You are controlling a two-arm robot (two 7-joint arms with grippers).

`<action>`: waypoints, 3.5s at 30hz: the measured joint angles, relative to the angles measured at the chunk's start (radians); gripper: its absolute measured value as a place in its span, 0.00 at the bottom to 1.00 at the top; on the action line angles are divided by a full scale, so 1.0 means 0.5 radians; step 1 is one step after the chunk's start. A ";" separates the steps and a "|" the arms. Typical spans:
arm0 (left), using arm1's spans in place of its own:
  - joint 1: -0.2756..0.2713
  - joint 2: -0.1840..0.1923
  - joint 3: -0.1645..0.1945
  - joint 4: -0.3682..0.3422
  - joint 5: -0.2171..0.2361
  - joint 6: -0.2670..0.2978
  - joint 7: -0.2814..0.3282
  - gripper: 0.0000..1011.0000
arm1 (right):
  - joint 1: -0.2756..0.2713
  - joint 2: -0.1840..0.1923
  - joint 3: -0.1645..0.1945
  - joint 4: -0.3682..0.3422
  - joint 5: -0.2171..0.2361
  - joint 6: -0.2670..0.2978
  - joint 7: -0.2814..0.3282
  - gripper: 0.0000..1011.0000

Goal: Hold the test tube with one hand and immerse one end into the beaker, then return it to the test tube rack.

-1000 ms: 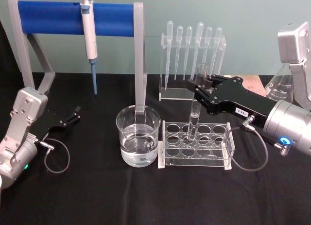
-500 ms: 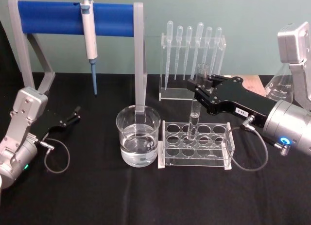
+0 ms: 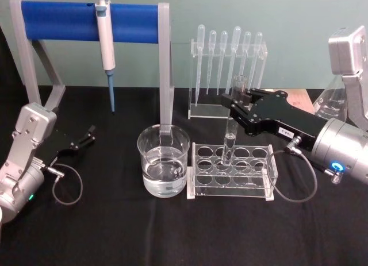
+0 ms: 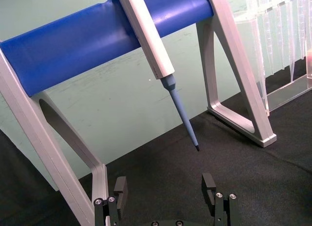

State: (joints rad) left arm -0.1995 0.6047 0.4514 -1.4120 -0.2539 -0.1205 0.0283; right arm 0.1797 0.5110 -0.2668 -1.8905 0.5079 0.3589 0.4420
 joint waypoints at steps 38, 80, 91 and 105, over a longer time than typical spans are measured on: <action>0.000 0.000 0.000 0.000 0.000 0.000 0.000 0.99 | 0.000 0.000 0.000 0.000 0.000 0.000 0.000 0.22; 0.000 0.000 0.000 0.000 0.000 0.000 0.000 0.99 | 0.043 0.016 -0.038 -0.066 0.030 -0.004 -0.028 0.22; 0.000 0.000 0.000 0.000 0.000 0.000 0.000 0.99 | 0.312 -0.109 -0.255 0.051 0.019 0.002 -0.046 0.22; 0.000 0.000 0.000 0.000 0.000 0.000 0.000 0.99 | 0.460 -0.267 -0.563 0.461 -0.151 -0.305 -0.039 0.22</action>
State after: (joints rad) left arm -0.1995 0.6047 0.4514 -1.4120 -0.2539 -0.1205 0.0283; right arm 0.4095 0.3776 -0.5483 -1.6601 0.4326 0.2065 0.4224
